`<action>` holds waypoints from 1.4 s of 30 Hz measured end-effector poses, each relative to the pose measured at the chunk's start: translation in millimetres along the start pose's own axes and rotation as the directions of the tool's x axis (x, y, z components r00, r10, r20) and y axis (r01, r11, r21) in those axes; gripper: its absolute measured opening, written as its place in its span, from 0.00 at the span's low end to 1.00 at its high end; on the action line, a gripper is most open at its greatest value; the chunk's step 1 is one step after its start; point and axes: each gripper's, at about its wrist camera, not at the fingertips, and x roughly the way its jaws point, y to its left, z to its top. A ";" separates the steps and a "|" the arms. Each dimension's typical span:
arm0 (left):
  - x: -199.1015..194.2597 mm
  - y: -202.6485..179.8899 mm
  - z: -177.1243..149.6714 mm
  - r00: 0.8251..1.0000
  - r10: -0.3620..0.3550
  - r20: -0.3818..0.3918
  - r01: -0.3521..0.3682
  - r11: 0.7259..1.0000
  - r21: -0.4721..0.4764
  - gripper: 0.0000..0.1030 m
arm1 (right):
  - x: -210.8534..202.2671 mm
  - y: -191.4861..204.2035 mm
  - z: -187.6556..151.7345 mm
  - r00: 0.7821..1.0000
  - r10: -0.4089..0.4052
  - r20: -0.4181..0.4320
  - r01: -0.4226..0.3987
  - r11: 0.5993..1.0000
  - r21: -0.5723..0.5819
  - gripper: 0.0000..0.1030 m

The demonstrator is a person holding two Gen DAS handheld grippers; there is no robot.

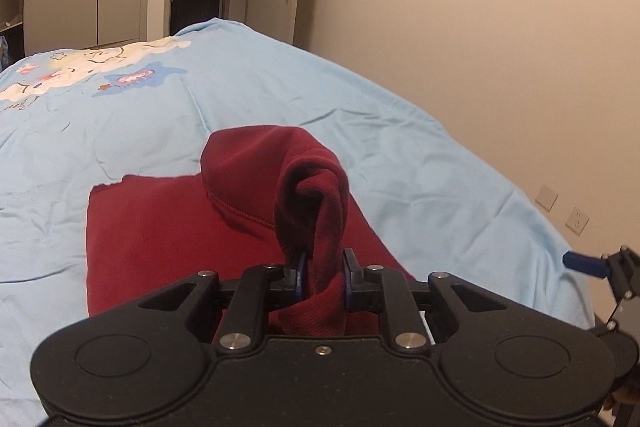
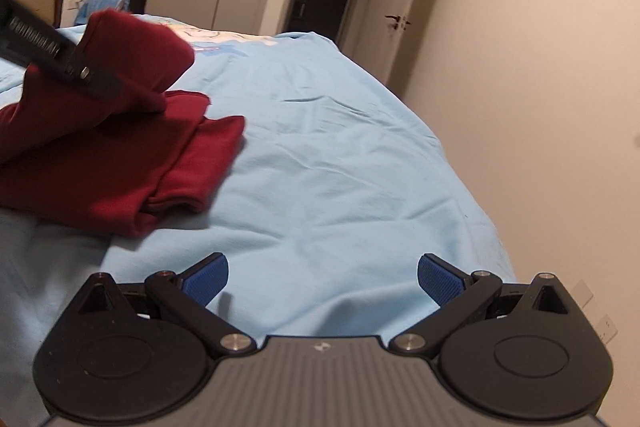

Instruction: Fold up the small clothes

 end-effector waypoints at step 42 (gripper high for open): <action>-34.8 -25.2 -41.4 0.999 0.031 0.009 -0.032 0.982 0.184 0.22 | 113.4 7.1 97.5 0.824 0.565 0.037 -0.518 0.726 0.452 0.78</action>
